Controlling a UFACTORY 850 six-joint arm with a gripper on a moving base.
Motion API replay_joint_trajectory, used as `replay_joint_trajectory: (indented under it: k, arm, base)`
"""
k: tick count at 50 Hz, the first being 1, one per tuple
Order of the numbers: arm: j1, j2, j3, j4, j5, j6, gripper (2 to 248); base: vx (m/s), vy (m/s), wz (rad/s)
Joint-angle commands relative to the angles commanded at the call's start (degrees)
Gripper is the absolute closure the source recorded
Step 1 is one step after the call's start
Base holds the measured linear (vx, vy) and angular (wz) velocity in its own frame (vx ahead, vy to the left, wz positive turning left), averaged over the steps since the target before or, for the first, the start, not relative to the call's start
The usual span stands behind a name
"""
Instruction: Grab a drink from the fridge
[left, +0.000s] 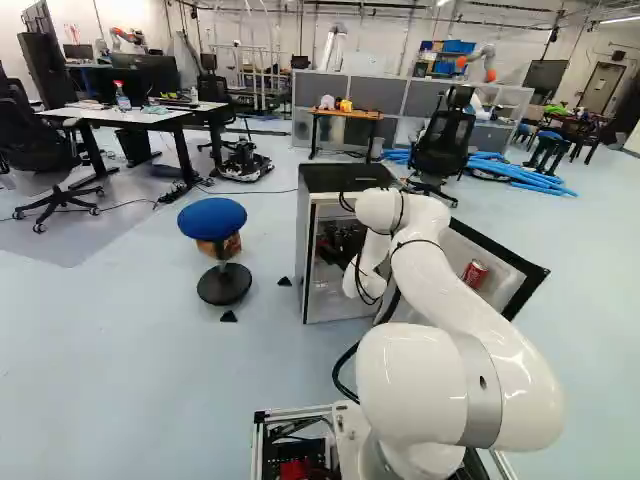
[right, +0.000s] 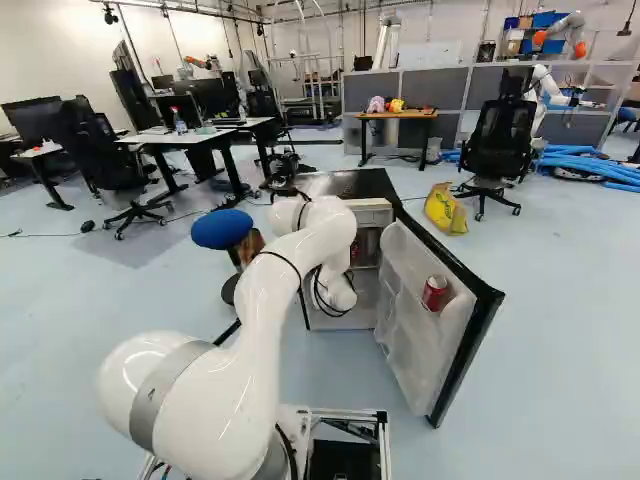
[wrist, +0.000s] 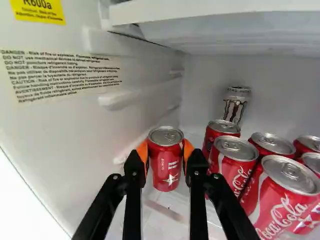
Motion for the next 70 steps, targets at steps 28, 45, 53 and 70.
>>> replay_joint_trajectory:
  k: [28,45,53,70]
  arm:
    - [-0.9,8.7,13.6,0.0,0.0,0.0,159]
    - [-1.6,15.2,22.9,0.0,0.0,0.0,159]
    - [-2.0,18.2,27.1,0.2,0.0,0.0,159]
    - [-2.8,24.3,35.4,2.1,0.0,0.0,159]
  base:
    - [0.000,0.000,0.000]
    - [0.000,0.000,0.000]
    - [0.000,0.000,0.000]
    - [0.000,0.000,0.000]
